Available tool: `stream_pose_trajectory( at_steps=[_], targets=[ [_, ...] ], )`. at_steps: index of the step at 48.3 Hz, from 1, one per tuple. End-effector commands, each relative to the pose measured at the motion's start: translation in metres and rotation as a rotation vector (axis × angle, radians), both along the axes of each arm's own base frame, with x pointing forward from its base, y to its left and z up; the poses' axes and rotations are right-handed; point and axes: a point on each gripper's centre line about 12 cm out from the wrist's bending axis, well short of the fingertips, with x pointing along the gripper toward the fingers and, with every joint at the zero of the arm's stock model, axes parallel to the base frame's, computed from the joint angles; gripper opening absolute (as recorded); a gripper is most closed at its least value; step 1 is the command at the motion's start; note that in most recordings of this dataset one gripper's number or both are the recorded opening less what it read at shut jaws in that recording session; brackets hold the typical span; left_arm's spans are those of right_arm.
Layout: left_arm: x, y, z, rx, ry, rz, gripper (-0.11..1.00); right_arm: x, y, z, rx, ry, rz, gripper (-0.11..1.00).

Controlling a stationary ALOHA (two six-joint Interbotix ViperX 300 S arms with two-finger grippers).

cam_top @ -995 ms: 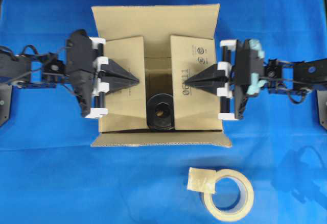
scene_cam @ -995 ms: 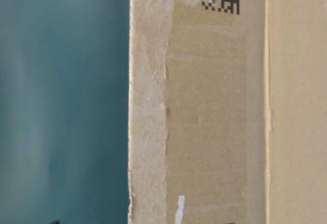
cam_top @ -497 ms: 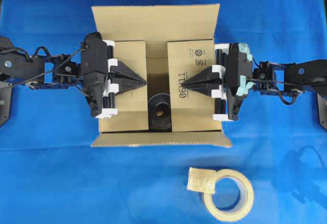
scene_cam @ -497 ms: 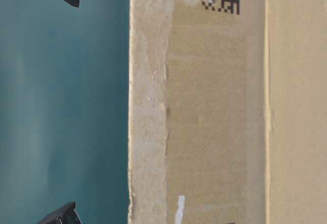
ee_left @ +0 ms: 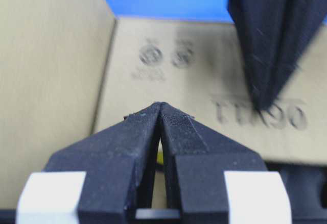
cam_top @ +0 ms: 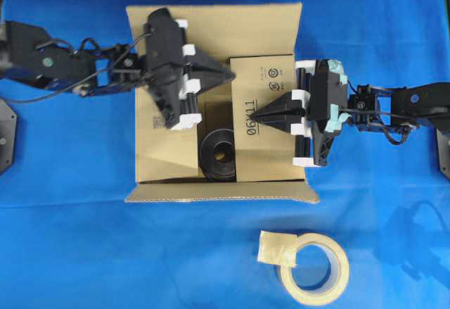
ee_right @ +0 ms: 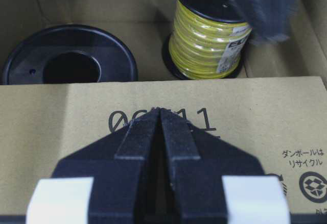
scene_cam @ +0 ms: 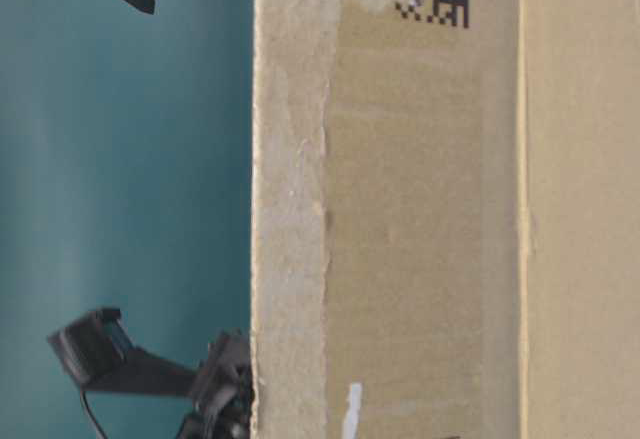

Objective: Close the cardboard box.
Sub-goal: 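Hold the side flaps down with both grippers, pressing them flat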

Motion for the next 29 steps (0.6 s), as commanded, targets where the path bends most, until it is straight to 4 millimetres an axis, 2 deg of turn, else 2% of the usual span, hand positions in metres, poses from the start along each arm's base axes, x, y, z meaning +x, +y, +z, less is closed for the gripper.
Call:
stream_pose_trajectory(
  at_steps=[1, 14, 29],
  targets=[
    [0.010, 0.009, 0.014, 0.026, -0.046, 0.011, 0.00, 0.005, 0.001, 0.010, 0.001, -0.037, 0.001, 0.00],
    [0.019, 0.029, -0.004, 0.032, -0.005, 0.049, 0.00, 0.006, 0.004, 0.010, 0.001, -0.038, 0.009, 0.00],
    [0.018, 0.036, -0.015, 0.032, 0.007, 0.064, 0.00, 0.006, 0.004, 0.010, 0.001, -0.038, 0.009, 0.00]
  ],
)
